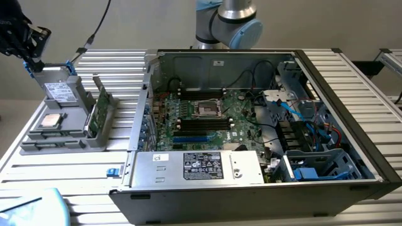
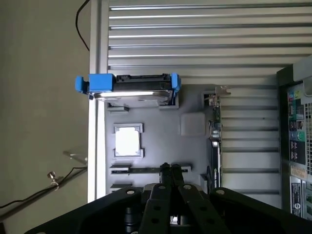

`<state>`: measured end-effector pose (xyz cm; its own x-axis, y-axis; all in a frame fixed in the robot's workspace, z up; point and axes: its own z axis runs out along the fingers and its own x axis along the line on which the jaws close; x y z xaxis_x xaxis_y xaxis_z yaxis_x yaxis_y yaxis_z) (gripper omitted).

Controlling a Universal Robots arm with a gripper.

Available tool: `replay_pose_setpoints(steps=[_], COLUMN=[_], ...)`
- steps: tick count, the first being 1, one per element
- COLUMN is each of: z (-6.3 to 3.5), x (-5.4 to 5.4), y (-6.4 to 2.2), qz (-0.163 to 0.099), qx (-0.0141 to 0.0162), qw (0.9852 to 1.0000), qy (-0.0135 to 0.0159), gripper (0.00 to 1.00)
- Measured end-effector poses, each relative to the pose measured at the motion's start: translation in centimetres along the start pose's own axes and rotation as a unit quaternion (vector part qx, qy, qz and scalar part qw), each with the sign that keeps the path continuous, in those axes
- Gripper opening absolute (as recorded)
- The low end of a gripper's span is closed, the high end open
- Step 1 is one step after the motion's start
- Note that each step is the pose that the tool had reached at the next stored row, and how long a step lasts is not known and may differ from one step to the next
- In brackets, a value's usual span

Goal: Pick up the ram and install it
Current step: 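Reach for the ram, then pick up the ram and move it above insertion slot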

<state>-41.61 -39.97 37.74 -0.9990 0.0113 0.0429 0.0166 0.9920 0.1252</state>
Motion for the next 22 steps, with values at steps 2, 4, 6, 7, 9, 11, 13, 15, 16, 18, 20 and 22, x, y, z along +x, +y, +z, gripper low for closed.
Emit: replay_pose_setpoints(steps=[2, 4, 6, 7, 9, 11, 13, 15, 16, 18, 20, 22], z=[-0.02, -0.08, -0.18, -0.22, -0.31, -0.32, -0.32, -0.32, -0.33, -0.32, -0.32, -0.33], x=[0.2, 0.4, 0.6, 0.7, 0.7, 0.7, 0.7, 0.7, 0.7, 0.7, 0.7, 0.7], y=[-0.33, -0.96, -1.74, -2.14, -2.88, -2.95, -2.95, -2.95, -2.95, -2.96, -2.96, -2.96], qz=[0.000, 0.001, 0.001, 0.001, 0.001, 0.001, 0.001, 0.001, 0.001, 0.001, 0.001, 0.001], qx=[0.0001, 0.0000, -0.0005, -0.0006, -0.0021, -0.0031, -0.0031, -0.0031, -0.0030, -0.0031, -0.0031, -0.0031], qw=[1.0000, 1.0000, 1.0000, 1.0000, 1.0000, 1.0000, 1.0000, 1.0000, 1.0000, 1.0000, 1.0000, 1.0000], qy=[0.0035, 0.0047, 0.0048, 0.0049, 0.0049, 0.0049, 0.0050, 0.0050, 0.0050, 0.0050, 0.0050, 0.0050], gripper=[0.11, 0.11, 0.11, 0.11, 0.11, 0.11, 0.11, 0.11, 0.11, 0.11, 0.11, 0.11])
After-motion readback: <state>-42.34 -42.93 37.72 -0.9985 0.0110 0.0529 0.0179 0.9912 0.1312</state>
